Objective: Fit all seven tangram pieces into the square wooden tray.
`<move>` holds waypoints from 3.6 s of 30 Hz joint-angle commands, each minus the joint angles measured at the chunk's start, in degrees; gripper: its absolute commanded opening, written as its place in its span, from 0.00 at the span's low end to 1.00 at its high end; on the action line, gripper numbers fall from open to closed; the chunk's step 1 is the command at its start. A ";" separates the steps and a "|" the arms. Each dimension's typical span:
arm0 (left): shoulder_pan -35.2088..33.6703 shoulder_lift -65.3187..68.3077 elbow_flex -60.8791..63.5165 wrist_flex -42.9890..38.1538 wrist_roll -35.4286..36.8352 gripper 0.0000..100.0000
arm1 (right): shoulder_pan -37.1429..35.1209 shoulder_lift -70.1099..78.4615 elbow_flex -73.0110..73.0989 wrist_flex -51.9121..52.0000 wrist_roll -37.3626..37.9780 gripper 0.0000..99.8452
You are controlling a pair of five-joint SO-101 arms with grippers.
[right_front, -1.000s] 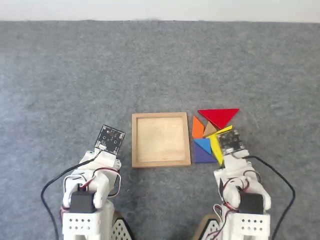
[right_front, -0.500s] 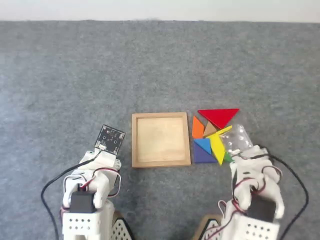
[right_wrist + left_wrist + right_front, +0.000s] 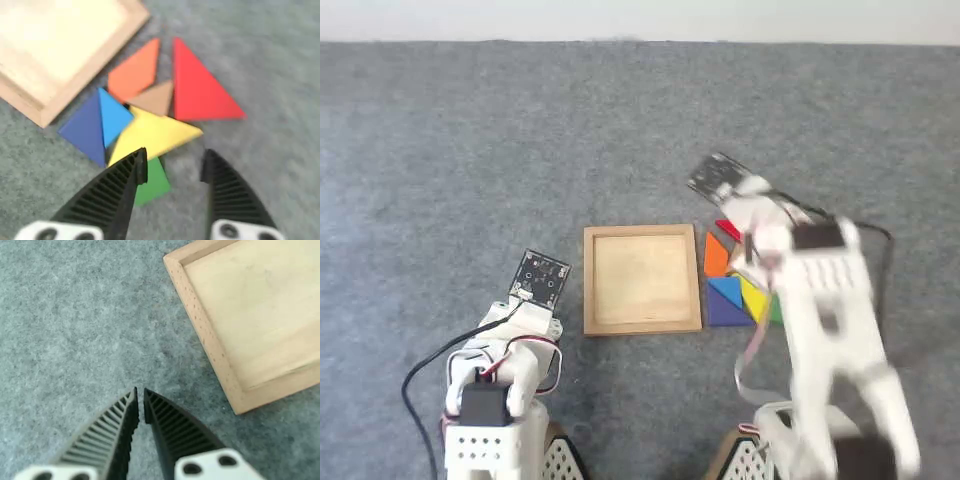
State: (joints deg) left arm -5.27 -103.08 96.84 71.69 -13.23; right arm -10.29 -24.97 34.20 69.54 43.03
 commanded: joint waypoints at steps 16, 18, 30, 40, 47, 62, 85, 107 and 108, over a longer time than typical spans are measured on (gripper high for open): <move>-0.26 -1.32 -0.48 0.26 -0.44 0.02 | 2.86 45.23 -30.95 -0.31 14.33 0.36; -0.26 -1.32 -0.48 0.26 -0.44 0.02 | 3.03 48.57 -32.09 -0.40 15.30 0.36; -0.26 -1.32 -0.48 0.26 -0.44 0.02 | 10.59 55.43 -38.59 -0.22 4.57 0.36; -0.26 -1.32 -0.48 0.26 -0.44 0.02 | 19.12 55.60 -41.23 -0.22 -7.82 0.36; -0.26 -1.32 -0.48 0.26 -0.44 0.02 | 22.20 54.81 -41.67 -0.22 -20.04 0.36; -0.26 -1.32 -0.48 0.26 -0.44 0.02 | 12.53 42.15 -42.02 10.42 -16.88 0.36; -0.26 -1.32 -0.48 0.26 -0.44 0.02 | 21.23 56.57 -44.84 6.46 22.86 0.36; -0.26 -1.32 -0.48 0.26 -0.44 0.02 | 20.97 60.70 -47.30 7.43 15.56 0.06; -0.26 -1.32 -0.48 0.26 -0.44 0.02 | 20.88 60.44 -48.44 8.66 14.42 0.05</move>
State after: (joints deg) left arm -5.27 -103.08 96.84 71.69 -13.23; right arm 11.69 35.78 -12.57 73.32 59.65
